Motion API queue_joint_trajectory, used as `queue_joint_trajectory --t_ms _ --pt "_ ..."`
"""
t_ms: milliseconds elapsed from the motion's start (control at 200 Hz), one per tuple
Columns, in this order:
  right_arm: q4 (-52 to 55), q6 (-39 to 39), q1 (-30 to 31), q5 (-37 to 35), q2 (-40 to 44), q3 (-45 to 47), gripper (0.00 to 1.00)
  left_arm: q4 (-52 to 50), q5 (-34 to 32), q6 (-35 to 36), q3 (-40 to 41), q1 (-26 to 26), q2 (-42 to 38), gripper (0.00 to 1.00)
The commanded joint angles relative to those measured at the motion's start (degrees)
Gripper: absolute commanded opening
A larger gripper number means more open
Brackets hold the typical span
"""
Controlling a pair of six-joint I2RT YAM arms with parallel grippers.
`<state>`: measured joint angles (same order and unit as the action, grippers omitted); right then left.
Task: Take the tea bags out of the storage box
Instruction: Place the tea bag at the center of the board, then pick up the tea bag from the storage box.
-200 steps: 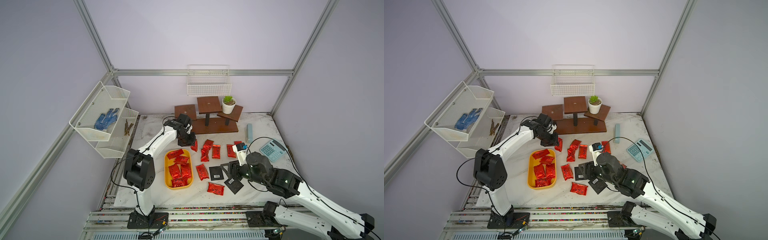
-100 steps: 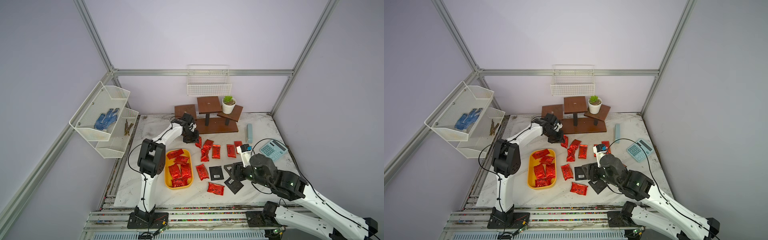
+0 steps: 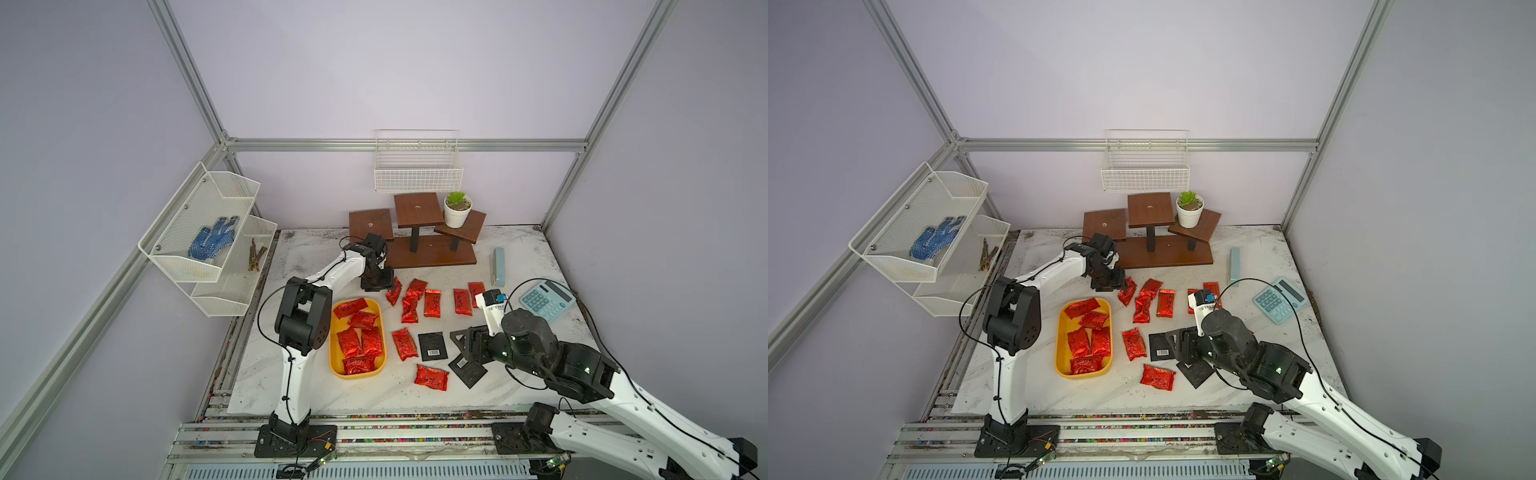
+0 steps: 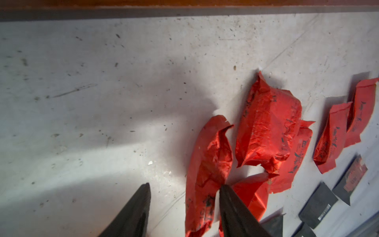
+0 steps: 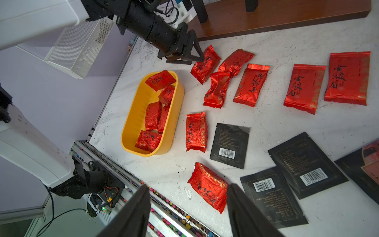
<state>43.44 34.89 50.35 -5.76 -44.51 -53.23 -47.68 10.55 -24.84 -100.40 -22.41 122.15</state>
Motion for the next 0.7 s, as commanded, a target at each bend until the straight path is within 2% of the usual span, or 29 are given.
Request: queue_joint_trajectory --t_ms 0,325,485,690 --pt "0.7 -0.2 -0.3 -1.2 0.0 -0.9 0.64 -1.4 -8.4 1.0 0.1 -0.4 -6.5 0.57" --pt "-6.0 -1.1 -0.2 4.2 -8.9 -2.7 0.63 -6.0 -15.7 1.1 3.5 -1.7 -21.8 0.58" --pt "-10.7 -1.4 0.9 6.6 -16.3 -5.1 0.61 -6.4 -16.4 -2.9 12.2 -1.9 -34.0 0.63" --pt "-13.2 -3.0 3.7 7.6 -28.5 -11.7 0.58 -6.7 -16.1 -11.7 27.9 -1.3 -52.6 0.69"
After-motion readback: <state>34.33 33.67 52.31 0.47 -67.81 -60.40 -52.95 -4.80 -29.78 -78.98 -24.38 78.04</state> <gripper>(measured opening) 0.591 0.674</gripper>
